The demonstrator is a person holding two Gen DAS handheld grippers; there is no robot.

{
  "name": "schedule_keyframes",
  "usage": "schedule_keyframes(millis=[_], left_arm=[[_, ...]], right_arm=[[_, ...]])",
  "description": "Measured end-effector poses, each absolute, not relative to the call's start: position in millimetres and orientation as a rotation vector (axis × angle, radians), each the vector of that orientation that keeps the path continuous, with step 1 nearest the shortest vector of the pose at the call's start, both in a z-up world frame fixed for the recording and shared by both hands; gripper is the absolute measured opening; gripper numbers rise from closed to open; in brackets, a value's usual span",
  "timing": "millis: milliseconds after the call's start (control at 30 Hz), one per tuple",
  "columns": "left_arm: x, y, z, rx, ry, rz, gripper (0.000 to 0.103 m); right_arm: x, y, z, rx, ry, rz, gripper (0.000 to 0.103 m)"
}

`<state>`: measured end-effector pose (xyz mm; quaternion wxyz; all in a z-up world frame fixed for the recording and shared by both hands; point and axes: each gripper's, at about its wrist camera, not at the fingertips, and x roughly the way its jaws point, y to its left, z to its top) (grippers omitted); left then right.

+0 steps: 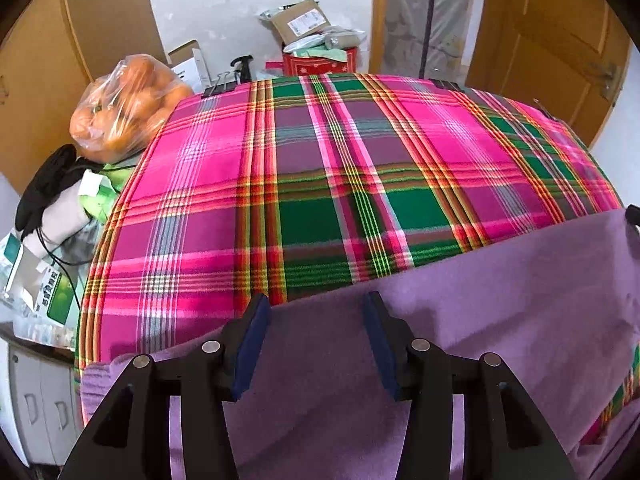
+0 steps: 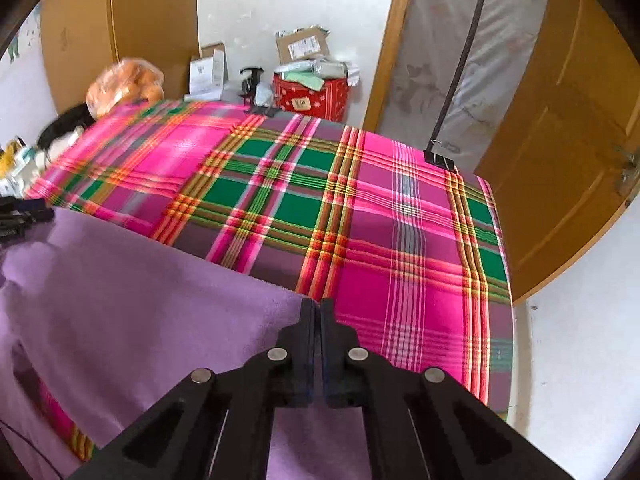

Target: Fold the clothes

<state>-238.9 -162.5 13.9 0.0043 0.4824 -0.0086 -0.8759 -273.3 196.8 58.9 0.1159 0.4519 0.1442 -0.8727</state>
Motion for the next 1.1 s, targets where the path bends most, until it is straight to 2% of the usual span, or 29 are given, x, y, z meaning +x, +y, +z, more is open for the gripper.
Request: schedule_keyframes(millis=[267, 467, 533, 567, 633, 733, 800, 900, 1100], left_arm=[[-250, -168, 14, 1.523, 0.05, -2.717, 0.052], [-234, -173, 19, 1.565, 0.099, -2.693, 0.051], [-224, -175, 22, 1.571, 0.128, -2.693, 0.051], [-219, -176, 23, 1.574, 0.143, -2.693, 0.051], [-209, -177, 26, 1.58, 0.172, -2.693, 0.051], [-194, -180, 30, 1.589, 0.216, -2.693, 0.051], [-185, -177, 30, 1.605, 0.222, -2.693, 0.051], [-175, -173, 27, 1.637, 0.238, -2.686, 0.051], [-173, -174, 22, 1.663, 0.276, -2.663, 0.051]], right_arm=[[-295, 183, 28, 1.431, 0.498, -2.56, 0.003], [-258, 174, 73, 1.307, 0.433, -2.625, 0.003], [-234, 169, 92, 1.258, 0.34, -2.585, 0.004], [-222, 163, 95, 1.247, 0.28, -2.52, 0.006], [-200, 149, 97, 1.239, 0.184, -2.378, 0.016], [-171, 115, 82, 1.27, 0.072, -2.113, 0.017], [-154, 88, 67, 1.298, 0.049, -1.978, 0.02], [-144, 51, 47, 1.31, 0.114, -1.905, 0.028], [-158, 22, 26, 1.369, 0.051, -1.904, 0.03]])
